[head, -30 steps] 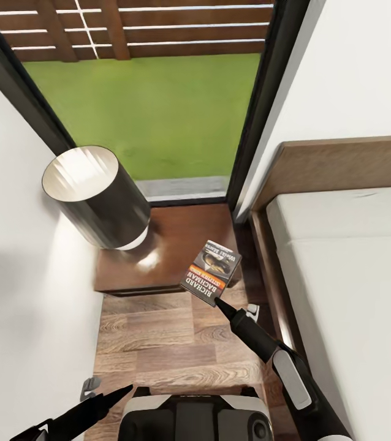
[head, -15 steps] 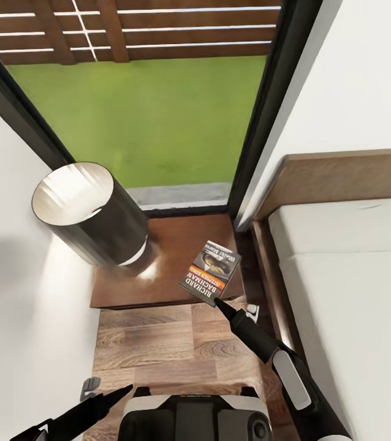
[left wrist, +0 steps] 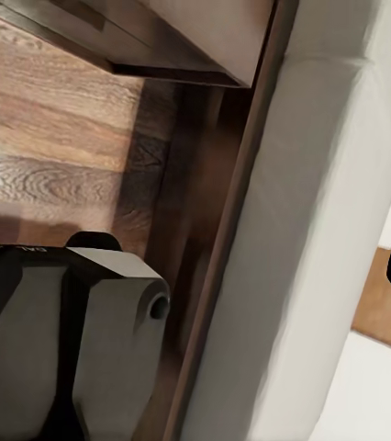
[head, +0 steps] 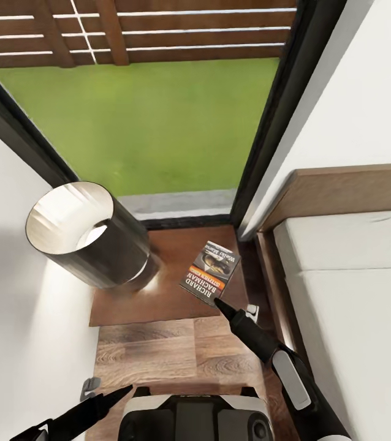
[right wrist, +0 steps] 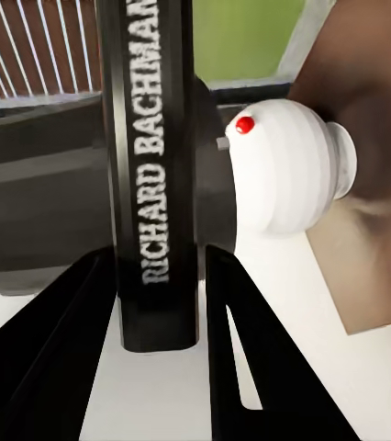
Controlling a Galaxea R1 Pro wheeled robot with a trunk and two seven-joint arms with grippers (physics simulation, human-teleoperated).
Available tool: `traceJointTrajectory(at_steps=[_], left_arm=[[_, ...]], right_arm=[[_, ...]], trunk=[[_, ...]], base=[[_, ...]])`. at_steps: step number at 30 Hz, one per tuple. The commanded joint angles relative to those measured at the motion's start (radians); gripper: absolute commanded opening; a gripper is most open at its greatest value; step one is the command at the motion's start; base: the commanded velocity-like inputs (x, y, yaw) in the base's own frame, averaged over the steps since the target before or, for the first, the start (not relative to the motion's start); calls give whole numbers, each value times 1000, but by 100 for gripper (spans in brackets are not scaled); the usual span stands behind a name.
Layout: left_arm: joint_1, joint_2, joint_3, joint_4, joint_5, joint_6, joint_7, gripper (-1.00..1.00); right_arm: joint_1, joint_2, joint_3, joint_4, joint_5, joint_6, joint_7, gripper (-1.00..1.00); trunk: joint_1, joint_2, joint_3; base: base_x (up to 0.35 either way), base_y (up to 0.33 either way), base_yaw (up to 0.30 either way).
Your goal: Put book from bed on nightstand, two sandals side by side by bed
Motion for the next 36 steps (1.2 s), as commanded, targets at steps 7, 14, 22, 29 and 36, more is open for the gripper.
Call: traceJointTrajectory(at_steps=[7, 14, 22, 29, 36], left_arm=[[0, 0, -4, 0, 8, 11, -3, 100], [0, 0, -4, 0, 8, 11, -3, 100], [0, -2, -4, 0, 8, 11, -3, 100], [0, -3, -4, 0, 8, 11, -3, 100], [0, -3, -4, 0, 8, 11, -3, 100]], right_arm=[[0, 1, -1, 1, -6, 3, 1, -100], [0, 1, -1, 1, -6, 4, 1, -100], [0, 1, -1, 1, -6, 4, 1, -100], [0, 1, -1, 1, -6, 4, 3, -100], [0, 1, -1, 1, -6, 4, 3, -100]], trunk=[[1, -1, -1], [1, -1, -1], [1, -1, -1], [1, -1, -1], [1, -1, -1]], base=[[64, 5, 0], [2, 0, 112], [0, 0, 282], [102, -17, 244], [80, -12, 28]])
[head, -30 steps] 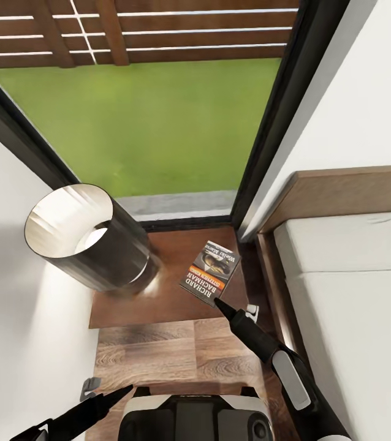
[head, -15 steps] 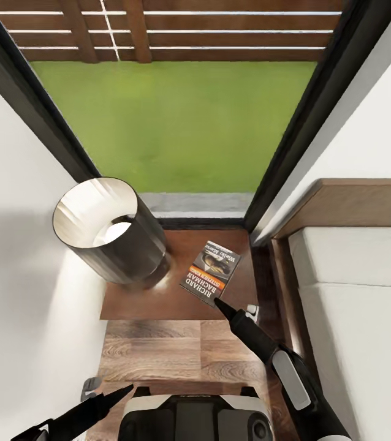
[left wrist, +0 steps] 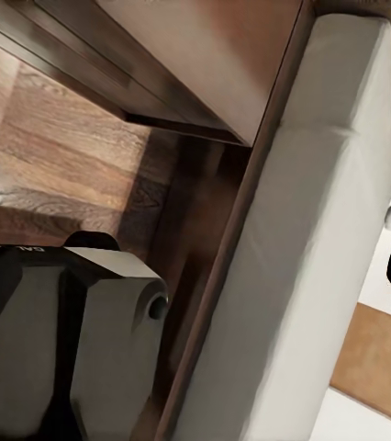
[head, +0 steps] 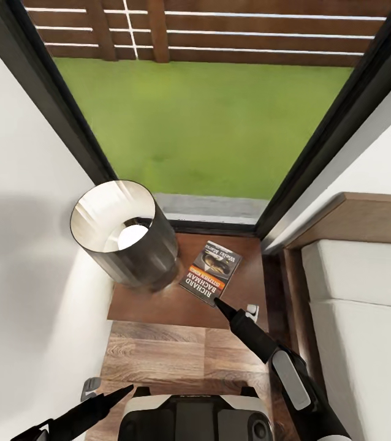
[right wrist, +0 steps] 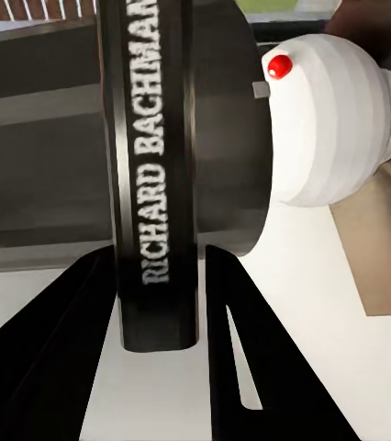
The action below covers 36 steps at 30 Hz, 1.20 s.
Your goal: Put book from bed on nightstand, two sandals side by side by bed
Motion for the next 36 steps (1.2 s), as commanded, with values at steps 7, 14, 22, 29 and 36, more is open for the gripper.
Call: traceJointTrajectory(at_steps=[7, 14, 22, 29, 36], left_arm=[[0, 0, -5, 0, 8, 11, -3, 100], [0, 0, -5, 0, 8, 12, -3, 100], [0, 0, -5, 0, 8, 12, -3, 100], [0, 0, -5, 0, 8, 12, -3, 100], [0, 0, -5, 0, 8, 12, -3, 100]], right_arm=[[0, 1, -3, 0, -5, 8, -1, -100], [0, 1, -3, 0, -5, 8, -1, -100], [0, 0, -3, 0, -5, 8, 0, -100], [0, 1, -3, 0, -5, 8, 0, -100], [0, 1, -3, 0, -5, 8, 0, -100]], trunk=[[0, -1, -1], [16, -29, -13], [46, -85, -38], [73, -134, -60], [100, -183, -82]], base=[[4, -1, 1], [0, 0, 0], [0, 0, 0], [0, 0, 0], [0, 0, 0]])
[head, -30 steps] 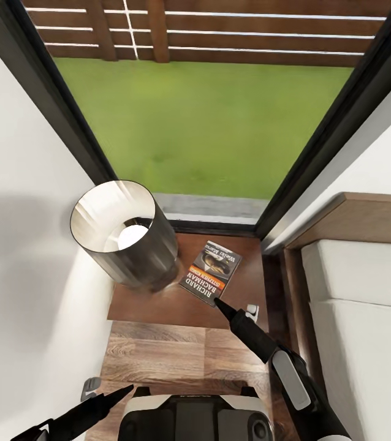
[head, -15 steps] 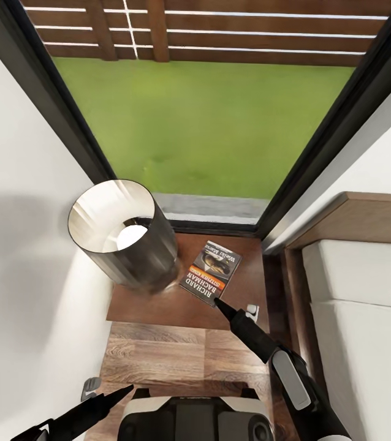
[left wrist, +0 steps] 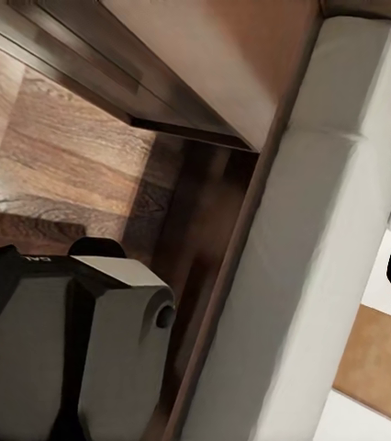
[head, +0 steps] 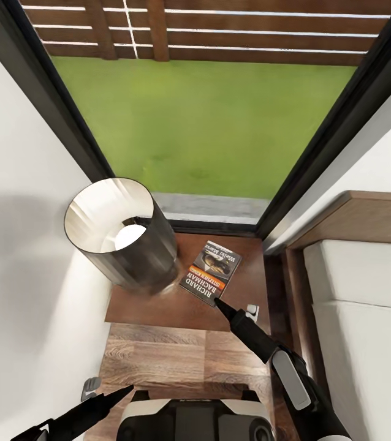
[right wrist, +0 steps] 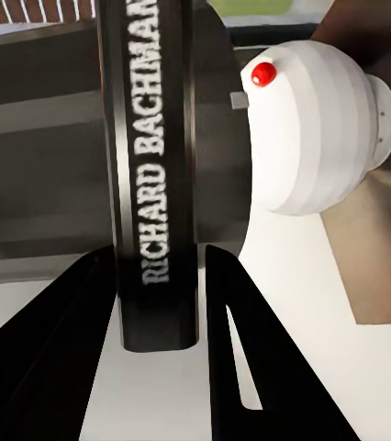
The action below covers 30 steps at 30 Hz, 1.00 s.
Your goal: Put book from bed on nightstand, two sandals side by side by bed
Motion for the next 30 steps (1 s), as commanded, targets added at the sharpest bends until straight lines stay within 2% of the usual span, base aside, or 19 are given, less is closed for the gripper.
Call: traceJointTrajectory(at_steps=[1, 30], left_arm=[[0, 0, -4, 0, 8, 11, -3, 100], [0, 0, -4, 0, 8, 11, -4, 100]], right_arm=[[0, 1, -2, 0, -5, 8, 1, -100], [0, 1, -2, 0, -5, 7, 0, -100]], trunk=[[4, -8, -4], [115, -211, -95]], base=[[0, 0, 0], [0, 0, 0]])
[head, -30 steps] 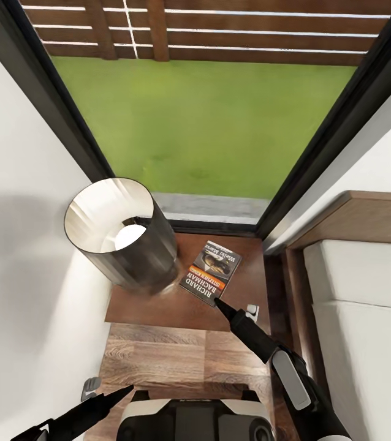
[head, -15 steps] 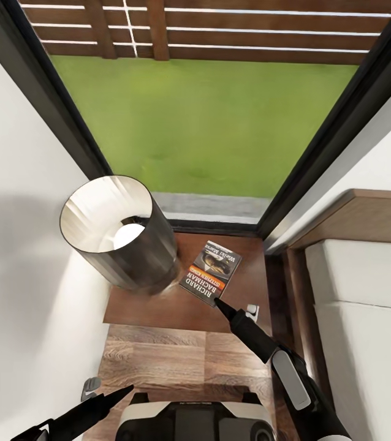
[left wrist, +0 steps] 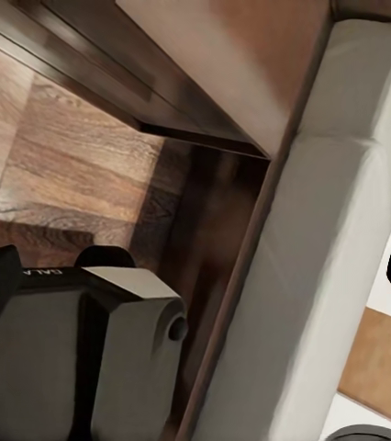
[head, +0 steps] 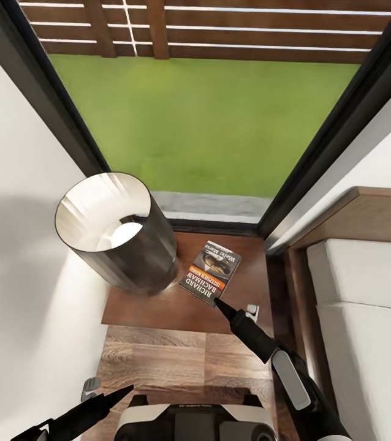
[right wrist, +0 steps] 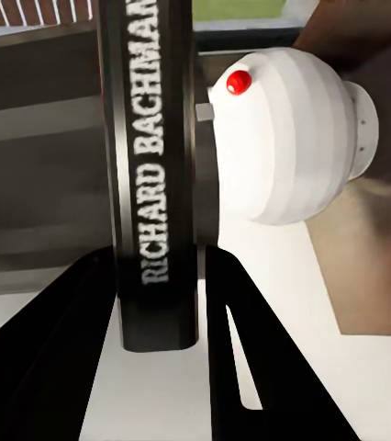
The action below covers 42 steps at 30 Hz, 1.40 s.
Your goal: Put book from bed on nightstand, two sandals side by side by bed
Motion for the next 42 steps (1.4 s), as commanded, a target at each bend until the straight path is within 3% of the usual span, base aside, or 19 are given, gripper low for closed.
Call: traceJointTrajectory(at_steps=[1, 42], left_arm=[[0, 0, -3, 1, 8, 11, -3, 100], [0, 0, -3, 1, 8, 11, -3, 100]], right_arm=[[0, 1, -2, 0, -6, 8, 1, -100], [0, 3, -10, 8, -7, 5, -7, -100]], trunk=[[4, -8, -4], [161, -295, -132]], base=[[0, 0, 0], [0, 0, 0]])
